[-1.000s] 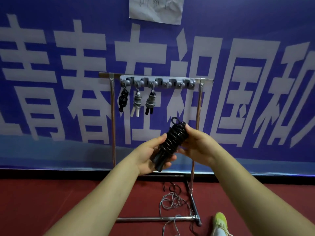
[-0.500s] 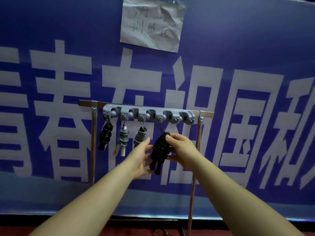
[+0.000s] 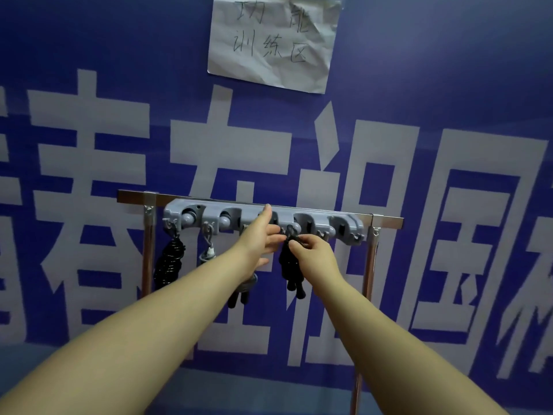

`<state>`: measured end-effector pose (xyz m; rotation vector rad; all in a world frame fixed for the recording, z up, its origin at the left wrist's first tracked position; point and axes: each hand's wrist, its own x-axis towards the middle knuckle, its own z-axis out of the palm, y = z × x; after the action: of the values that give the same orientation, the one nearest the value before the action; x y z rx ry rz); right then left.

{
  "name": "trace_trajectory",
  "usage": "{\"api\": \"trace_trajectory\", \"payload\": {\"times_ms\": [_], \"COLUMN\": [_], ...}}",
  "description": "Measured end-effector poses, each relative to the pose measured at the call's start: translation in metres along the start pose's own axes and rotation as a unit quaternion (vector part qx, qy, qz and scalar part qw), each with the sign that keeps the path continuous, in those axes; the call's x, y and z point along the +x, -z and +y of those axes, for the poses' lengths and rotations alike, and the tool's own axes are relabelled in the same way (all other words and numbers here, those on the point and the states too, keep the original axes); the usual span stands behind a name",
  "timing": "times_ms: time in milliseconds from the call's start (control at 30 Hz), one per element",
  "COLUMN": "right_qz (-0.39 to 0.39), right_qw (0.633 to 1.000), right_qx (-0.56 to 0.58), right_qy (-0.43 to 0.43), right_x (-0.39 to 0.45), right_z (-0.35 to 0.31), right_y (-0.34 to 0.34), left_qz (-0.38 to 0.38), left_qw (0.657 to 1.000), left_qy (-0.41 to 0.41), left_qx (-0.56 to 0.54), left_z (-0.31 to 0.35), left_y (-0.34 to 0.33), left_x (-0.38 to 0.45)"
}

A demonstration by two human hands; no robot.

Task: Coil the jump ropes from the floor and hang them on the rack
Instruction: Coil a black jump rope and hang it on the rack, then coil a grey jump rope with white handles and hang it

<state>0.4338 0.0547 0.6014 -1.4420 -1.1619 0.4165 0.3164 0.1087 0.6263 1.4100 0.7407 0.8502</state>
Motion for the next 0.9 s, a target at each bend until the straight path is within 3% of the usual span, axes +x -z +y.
{"api": "trace_trajectory", "payload": {"times_ms": [267,500,733,900], "right_qz": [-0.028,-0.029,-0.076,-0.142], "right_qw": [0.996,0.994,0.967,0.944], "right_qx": [-0.079,0.087,0.127,0.058], "right_qy": [0.023,-0.052,-0.206,-0.291], "right_x": [0.012,-0.013,-0.115,-0.201], "right_z": [0.012,0.051,0.134,0.223], "right_y": [-0.010,-0.019,-0.055,-0.092], "left_qz": [0.004,0.012,-0.007,-0.038], "left_qw": [0.999,0.998,0.965,0.942], "left_qy": [-0.005,0.015,0.146,0.241], "left_qx": [0.035,0.052,0.219,0.229], "left_z": [-0.014,-0.045,-0.159,-0.272], "left_y": [0.010,0.026,0.040,0.044], "left_x": [0.009,-0.014,-0.077,-0.130]}}
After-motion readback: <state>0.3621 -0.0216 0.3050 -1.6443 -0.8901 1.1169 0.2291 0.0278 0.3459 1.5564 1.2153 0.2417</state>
